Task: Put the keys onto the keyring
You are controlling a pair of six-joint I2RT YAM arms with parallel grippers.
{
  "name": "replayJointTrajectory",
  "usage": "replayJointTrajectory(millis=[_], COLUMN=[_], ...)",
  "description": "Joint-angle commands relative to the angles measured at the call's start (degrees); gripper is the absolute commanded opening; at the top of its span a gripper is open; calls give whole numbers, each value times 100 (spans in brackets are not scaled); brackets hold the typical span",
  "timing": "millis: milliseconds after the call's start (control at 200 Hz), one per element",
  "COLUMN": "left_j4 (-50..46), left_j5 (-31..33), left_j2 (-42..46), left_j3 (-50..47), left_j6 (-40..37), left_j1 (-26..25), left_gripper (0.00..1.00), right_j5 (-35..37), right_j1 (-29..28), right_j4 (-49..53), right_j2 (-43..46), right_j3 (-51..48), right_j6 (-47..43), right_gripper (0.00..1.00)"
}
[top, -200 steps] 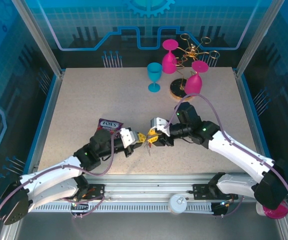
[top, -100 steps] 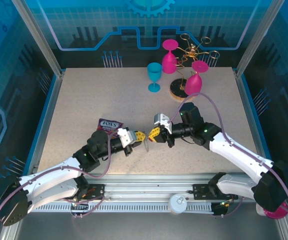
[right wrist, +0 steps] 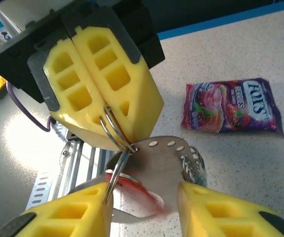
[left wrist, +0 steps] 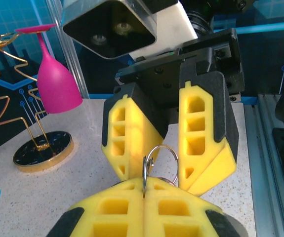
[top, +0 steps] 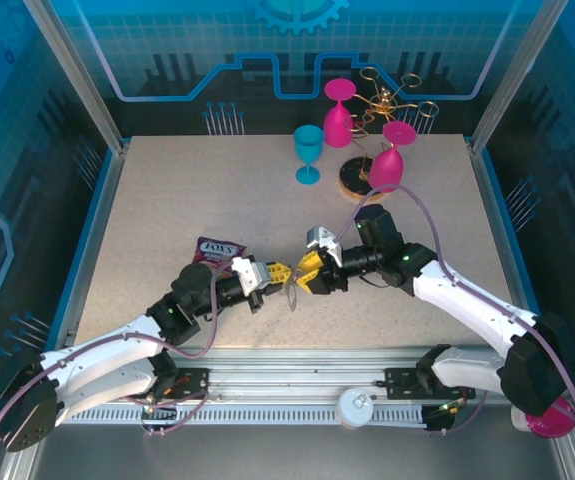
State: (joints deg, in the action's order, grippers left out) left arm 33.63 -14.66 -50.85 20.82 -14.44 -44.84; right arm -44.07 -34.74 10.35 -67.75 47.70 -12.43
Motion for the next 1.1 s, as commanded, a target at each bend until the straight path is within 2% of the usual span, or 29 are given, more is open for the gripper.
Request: replayJointTrajectory(millis=[0, 135, 390, 675, 795, 836, 976, 1021, 1096], left_j4=[434, 493, 580, 551, 572, 570, 329, 112, -354], left_j5=[-201, -237, -308, -420, -468, -456, -152, -15, 88], left_j2=[-43, -91, -197, -228, -259, -267, -253, -226, -189], left_j3=[1, -7, 27, 71, 84, 85, 146, 196, 312], left_j6=[130, 156, 210, 272, 309, 319, 302, 254, 93], left_j1=[2, 1, 5, 9, 8, 7, 8, 8, 7], left_gripper=[0, 0, 0, 0, 0, 0, 0, 7, 8], right_j5=[77, 223, -56, -297, -458, -535, -479, -362, -126], right_j1=[82, 82, 3, -19, -24, -24, -19, -19, -31], right_j4=[-782, -1437, -1530, -1771, -1782, -1750, -1296, -938, -257], right_j2=[507, 806, 462, 214, 119, 88, 69, 73, 70], right_j3=[-209, -632, -464, -402, -354, -328, -152, -31, 194], right_j6=[49, -163, -207, -147, -157, -163, -315, -470, -812], right_gripper=[42, 43, 37, 20, 6, 0, 0, 0, 0])
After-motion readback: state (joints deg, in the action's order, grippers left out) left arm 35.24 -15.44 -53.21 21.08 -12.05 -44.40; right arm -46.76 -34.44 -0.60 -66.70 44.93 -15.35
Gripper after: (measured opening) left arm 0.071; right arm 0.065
